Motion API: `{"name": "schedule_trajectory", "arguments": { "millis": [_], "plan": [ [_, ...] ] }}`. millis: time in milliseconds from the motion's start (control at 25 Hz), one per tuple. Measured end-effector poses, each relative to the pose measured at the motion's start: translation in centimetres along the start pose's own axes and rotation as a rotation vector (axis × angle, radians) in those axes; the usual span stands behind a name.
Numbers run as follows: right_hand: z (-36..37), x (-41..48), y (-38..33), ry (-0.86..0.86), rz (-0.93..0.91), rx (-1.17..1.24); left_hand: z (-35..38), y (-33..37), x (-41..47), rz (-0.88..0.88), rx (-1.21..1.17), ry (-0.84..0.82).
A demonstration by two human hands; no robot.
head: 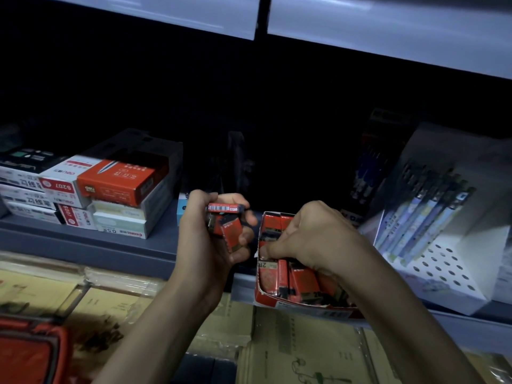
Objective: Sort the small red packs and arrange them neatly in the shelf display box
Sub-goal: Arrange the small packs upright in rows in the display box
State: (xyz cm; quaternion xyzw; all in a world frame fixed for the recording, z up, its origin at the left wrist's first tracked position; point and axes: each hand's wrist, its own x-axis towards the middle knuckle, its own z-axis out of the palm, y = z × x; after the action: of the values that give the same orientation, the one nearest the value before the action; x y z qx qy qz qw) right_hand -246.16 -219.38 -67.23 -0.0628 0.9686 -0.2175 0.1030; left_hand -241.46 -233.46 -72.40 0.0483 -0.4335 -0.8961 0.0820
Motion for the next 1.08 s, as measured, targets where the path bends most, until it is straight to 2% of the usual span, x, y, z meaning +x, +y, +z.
{"name": "schedule_trajectory", "arguments": {
  "millis": [280,1080],
  "plan": [
    [0.6,-1.2,-0.2,0.079,-0.094,-0.112,0.0,-0.1,0.3,0.0,0.002,0.002],
    [0.4,-0.8,0.1,-0.021,0.0,0.112,0.3,-0.4,0.4,0.01,0.003,0.006]
  ]
}}
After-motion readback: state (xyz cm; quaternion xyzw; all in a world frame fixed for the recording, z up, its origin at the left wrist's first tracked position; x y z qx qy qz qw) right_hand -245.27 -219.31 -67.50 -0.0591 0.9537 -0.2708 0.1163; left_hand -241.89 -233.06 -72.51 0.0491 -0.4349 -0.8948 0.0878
